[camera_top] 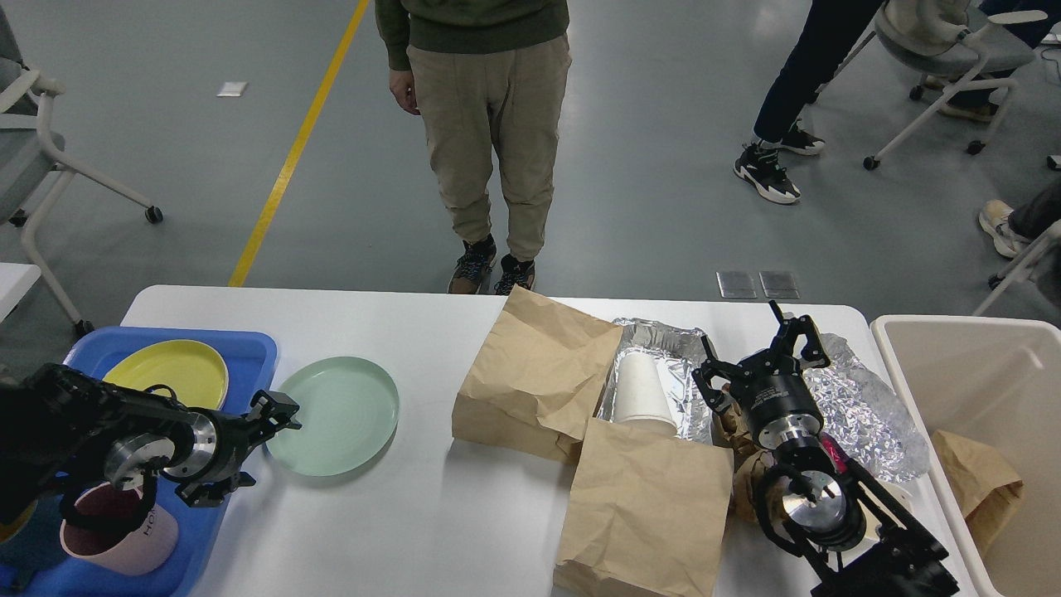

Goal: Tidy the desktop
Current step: 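Grip the pale green saucer edge with the left gripper and lift it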

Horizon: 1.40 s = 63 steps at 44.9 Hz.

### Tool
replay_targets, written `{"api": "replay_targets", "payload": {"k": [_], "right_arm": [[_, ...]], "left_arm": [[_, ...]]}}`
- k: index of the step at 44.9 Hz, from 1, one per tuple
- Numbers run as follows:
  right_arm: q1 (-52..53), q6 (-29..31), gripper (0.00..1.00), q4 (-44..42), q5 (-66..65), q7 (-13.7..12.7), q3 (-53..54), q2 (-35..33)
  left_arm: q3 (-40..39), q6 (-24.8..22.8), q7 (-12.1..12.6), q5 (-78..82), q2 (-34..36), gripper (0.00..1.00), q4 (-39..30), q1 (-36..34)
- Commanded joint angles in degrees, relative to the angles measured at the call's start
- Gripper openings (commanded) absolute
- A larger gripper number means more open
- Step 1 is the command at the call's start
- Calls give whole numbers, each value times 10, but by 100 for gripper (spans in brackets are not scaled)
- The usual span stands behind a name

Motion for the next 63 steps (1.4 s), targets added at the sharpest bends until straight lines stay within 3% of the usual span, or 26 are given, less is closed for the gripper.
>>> {"api": "replay_targets", "payload": {"k": [1, 8, 32, 47, 63], "right_arm": [[0, 0, 100, 0, 0, 0, 0, 0], [0, 0, 100, 0, 0, 0, 0, 0], [0, 0, 100, 0, 0, 0, 0, 0], [0, 0, 100, 0, 0, 0, 0, 0], [0, 0, 100, 0, 0, 0, 0, 0]], "left_arm": [[-20, -1, 0, 2, 1, 91, 20, 22], [-47, -4, 1, 30, 1, 88, 35, 42], [-77, -11, 1, 33, 3, 44, 53, 71], [-77, -11, 1, 33, 3, 26, 55, 75], [-78, -11, 0, 32, 2, 22, 66, 88]]}}
